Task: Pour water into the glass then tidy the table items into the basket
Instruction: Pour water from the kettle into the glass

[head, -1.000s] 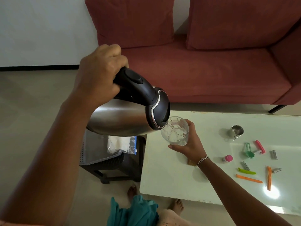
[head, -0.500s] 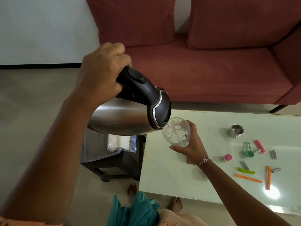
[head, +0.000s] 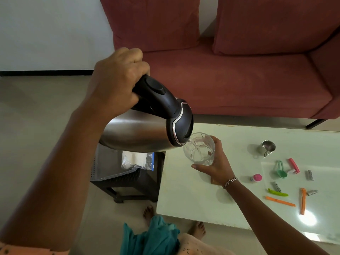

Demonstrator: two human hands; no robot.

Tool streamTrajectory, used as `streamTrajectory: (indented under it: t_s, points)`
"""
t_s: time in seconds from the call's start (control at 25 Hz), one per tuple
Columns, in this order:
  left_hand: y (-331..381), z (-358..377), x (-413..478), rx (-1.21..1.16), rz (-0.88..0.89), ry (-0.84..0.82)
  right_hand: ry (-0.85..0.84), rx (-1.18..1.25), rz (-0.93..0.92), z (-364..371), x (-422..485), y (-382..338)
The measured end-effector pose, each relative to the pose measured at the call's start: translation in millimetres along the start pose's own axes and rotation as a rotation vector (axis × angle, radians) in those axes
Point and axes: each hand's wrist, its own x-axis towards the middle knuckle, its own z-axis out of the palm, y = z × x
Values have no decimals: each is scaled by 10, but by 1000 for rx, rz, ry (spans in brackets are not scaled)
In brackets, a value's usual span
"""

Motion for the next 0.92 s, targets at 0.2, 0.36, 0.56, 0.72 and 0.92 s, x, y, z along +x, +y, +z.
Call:
streamTrajectory:
  t_s: [0.2,0.36,0.56,0.72,0.92]
  points:
    - [-13,-2,-8,7,16,23,-3,6,9,16,-26,1]
    - [-9,-18,-10,21,24,15,-4,13,20,24,-60,2]
    - [0,-32,-28,23,35,17,7,-7,25,25,-105,-6]
    - [0,-45,-51,20,40,29,6,-4,29,39,-135,-3]
    - [-10,-38,-78,22,50,37,12,-12,30,76,-156,10]
